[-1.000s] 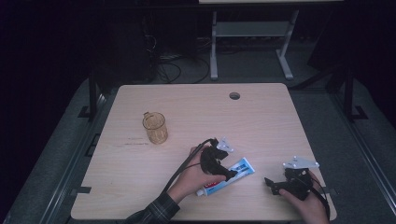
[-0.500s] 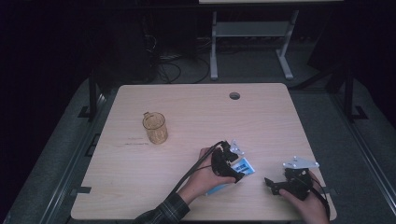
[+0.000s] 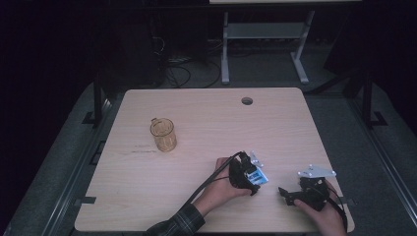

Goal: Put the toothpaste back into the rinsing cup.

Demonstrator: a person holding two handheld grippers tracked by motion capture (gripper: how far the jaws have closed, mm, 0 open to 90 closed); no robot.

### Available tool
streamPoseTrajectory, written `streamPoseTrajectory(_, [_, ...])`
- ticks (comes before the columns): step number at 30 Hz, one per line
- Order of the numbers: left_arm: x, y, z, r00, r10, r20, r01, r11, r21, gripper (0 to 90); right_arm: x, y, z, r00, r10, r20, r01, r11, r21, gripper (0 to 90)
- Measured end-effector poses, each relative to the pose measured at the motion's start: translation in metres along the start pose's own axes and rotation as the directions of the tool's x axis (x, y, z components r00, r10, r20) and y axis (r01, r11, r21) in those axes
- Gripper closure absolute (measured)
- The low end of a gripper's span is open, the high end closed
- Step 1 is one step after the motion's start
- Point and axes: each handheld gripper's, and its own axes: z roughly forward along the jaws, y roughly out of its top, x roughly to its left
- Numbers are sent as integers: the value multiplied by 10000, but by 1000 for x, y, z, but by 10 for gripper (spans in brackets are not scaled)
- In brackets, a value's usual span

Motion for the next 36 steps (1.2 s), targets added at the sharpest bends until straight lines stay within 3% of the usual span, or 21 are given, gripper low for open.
streamPoseTrajectory(7, [-1,0,0,9999,61,-113,-61,10000,42,311,0,0,0,10000,-2,-4,2,10000,-3,0])
streamPoseTrajectory(9, [-1,0,0,9999,112,-59,-112,9999,-14,383,0,0,0,10000,-9,-2,9,10000,-6,0])
streamPoseTrajectory(11, [-2,1,-1,9999,120,-95,-120,9999,6,392,0,0,0,10000,-4,-4,4,10000,-2,0])
streamPoseTrajectory(26, [-4,8,-4,9986,492,198,-504,9965,666,564,0,0,0,10000,-7,-3,7,10000,-4,0])
streamPoseTrajectory(36, [-1,9,-8,9972,379,647,-430,9959,794,719,0,0,0,10000,-1,-8,1,10000,-1,0])
